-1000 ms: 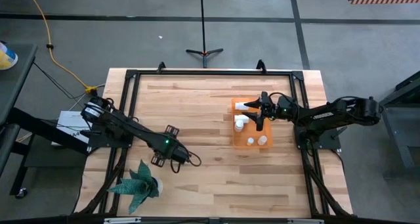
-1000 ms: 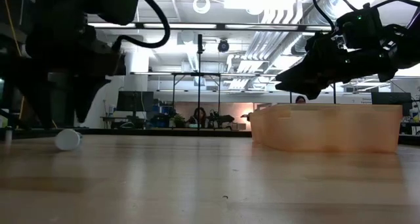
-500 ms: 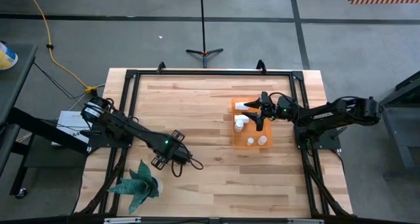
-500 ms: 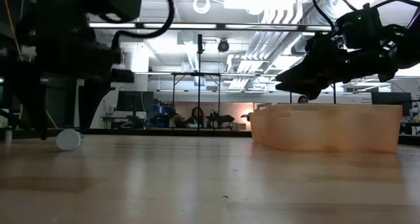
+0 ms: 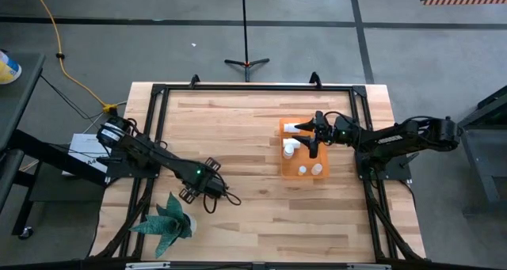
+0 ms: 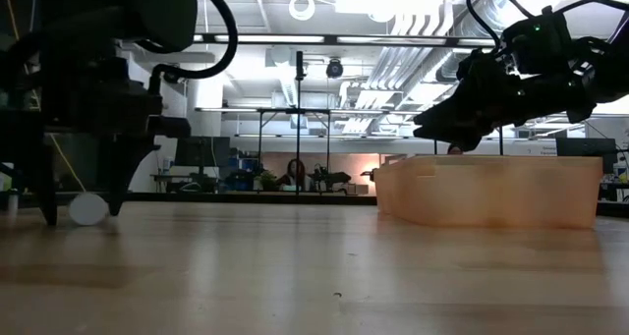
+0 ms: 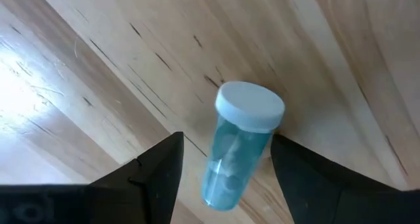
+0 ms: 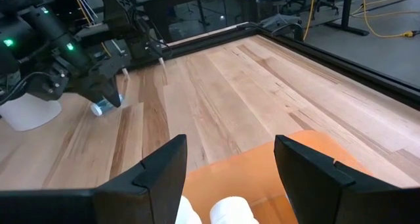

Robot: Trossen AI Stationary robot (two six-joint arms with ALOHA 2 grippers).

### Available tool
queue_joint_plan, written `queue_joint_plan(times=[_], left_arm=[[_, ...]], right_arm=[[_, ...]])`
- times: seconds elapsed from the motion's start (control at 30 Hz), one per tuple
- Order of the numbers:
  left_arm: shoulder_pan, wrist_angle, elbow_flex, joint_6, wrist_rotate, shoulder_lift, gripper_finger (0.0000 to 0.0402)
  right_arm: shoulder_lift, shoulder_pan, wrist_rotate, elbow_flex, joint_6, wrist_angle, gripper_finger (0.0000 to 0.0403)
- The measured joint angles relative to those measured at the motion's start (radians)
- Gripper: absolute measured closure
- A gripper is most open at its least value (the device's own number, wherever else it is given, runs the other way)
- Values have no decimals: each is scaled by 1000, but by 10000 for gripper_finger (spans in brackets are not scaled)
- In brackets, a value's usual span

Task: Pick and place pill bottles into a basket
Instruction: Put the blue pill bottle into the orange container

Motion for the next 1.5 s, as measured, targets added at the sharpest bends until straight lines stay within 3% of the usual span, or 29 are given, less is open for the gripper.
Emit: queue_joint_plan(times=[0.5, 0.87, 1.2, 1.5], left_arm=[[0, 16, -1, -39, 10, 2, 280], [13, 95, 118, -97, -64, 5, 263], [171, 586, 195, 92, -8, 3, 268], [315, 1079, 197, 106, 233, 57, 270]], right_arm=[[0, 0, 0, 0, 0, -3, 182], [0, 0, 25, 0, 65, -3, 183], [0, -34, 67, 0, 36, -3, 183], [0, -136, 125, 0, -8, -3, 183]])
